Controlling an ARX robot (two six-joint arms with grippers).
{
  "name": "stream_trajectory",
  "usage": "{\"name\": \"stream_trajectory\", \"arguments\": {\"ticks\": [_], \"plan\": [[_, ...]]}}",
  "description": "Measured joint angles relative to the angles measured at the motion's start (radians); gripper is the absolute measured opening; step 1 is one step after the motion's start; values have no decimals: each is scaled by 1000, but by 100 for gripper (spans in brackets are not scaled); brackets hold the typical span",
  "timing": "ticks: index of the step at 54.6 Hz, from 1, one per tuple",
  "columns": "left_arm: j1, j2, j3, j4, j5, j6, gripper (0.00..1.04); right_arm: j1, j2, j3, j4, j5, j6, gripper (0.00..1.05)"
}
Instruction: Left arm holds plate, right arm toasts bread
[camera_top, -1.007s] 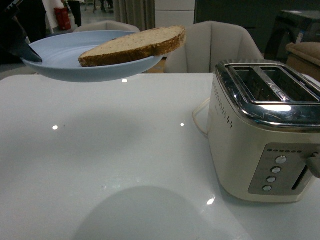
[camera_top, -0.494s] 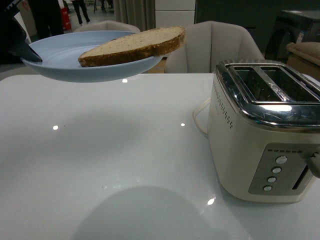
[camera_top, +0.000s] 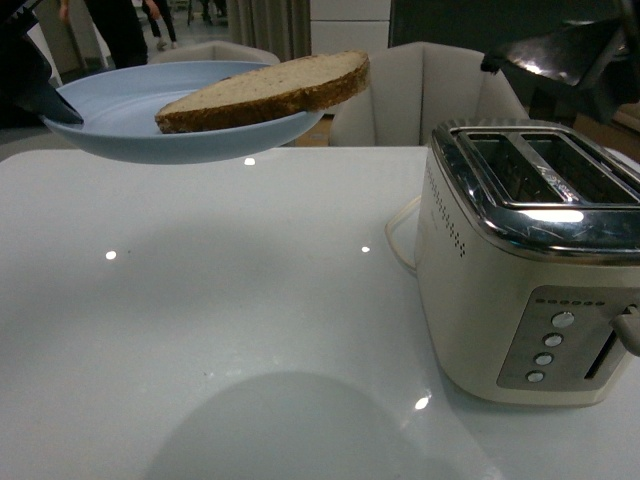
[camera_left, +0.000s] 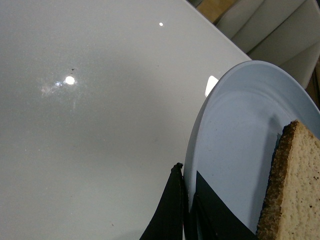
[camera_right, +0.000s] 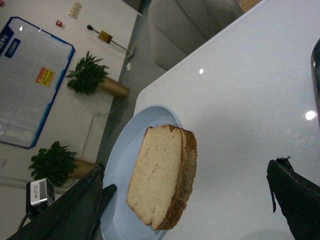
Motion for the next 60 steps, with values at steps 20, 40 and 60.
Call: {"name": "stream_trajectory", "arguments": {"ticks": [20, 40, 60], "plan": [[0, 0, 0, 0, 0, 0, 3, 106, 164, 108, -5, 16, 105, 98], [0, 0, 0, 0, 0, 0, 3, 137, 211, 146, -8, 32, 127, 75], [1, 0, 0, 1, -5, -1, 3, 148, 219, 150, -29, 54, 119, 15]]}}
